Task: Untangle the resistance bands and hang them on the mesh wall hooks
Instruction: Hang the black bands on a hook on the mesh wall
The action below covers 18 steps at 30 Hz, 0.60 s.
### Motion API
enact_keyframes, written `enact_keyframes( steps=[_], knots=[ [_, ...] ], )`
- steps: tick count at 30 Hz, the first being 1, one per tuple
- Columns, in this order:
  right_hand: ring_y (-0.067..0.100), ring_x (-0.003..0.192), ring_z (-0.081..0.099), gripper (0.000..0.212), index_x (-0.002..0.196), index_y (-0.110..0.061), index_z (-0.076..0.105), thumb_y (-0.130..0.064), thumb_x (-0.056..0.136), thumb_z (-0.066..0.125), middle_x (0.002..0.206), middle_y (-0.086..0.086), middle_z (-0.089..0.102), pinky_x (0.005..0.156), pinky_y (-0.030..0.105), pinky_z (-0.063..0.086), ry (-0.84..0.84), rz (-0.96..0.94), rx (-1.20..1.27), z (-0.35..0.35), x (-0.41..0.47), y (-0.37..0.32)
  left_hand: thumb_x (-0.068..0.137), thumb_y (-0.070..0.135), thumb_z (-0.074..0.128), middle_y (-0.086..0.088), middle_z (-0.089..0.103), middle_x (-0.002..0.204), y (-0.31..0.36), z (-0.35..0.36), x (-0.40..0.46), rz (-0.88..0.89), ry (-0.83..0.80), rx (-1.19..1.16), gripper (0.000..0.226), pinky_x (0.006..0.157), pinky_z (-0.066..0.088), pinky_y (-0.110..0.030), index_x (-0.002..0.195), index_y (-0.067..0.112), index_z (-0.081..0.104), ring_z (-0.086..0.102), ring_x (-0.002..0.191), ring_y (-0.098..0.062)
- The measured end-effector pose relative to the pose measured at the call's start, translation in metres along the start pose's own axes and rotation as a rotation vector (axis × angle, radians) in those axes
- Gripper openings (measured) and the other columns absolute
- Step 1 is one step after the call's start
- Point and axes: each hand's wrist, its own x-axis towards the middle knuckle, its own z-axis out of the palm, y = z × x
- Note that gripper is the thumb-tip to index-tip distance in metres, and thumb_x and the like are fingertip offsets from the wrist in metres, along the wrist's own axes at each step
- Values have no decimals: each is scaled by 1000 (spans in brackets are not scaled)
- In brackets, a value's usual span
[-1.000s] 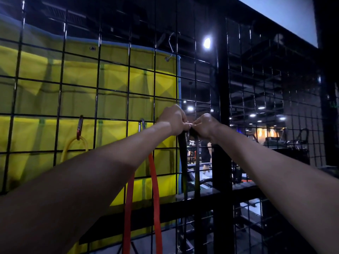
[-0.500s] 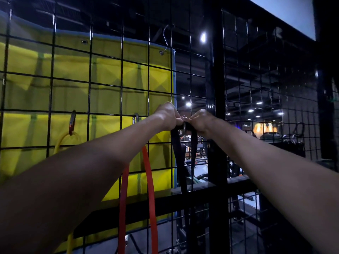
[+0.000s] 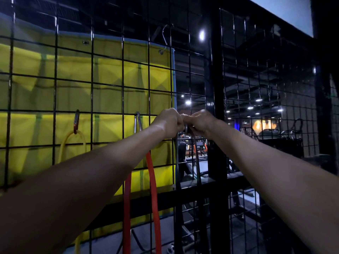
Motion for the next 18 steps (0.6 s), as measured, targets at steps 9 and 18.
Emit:
enact_keyframes(
  steps=[9, 18],
  knots=[
    [18, 70, 58, 20, 90, -3, 71, -21, 88, 63, 75, 8, 65, 66, 29, 47, 42, -133, 9, -1, -18, 24, 89, 10, 59, -4, 68, 91, -7, 10, -13, 18, 34, -34, 13, 75, 49, -32, 87, 11, 72, 61, 83, -19],
    [4, 64, 52, 6, 82, -11, 67, -16, 81, 72, 68, -7, 57, 56, 17, 38, 154, -219, -151, 14, -25, 25, 85, 11, 65, 4, 52, 127, -24, 2, -26, 107, 284, 240, 41, 95, 42, -30, 124, 22, 59, 49, 118, -17]
  ],
)
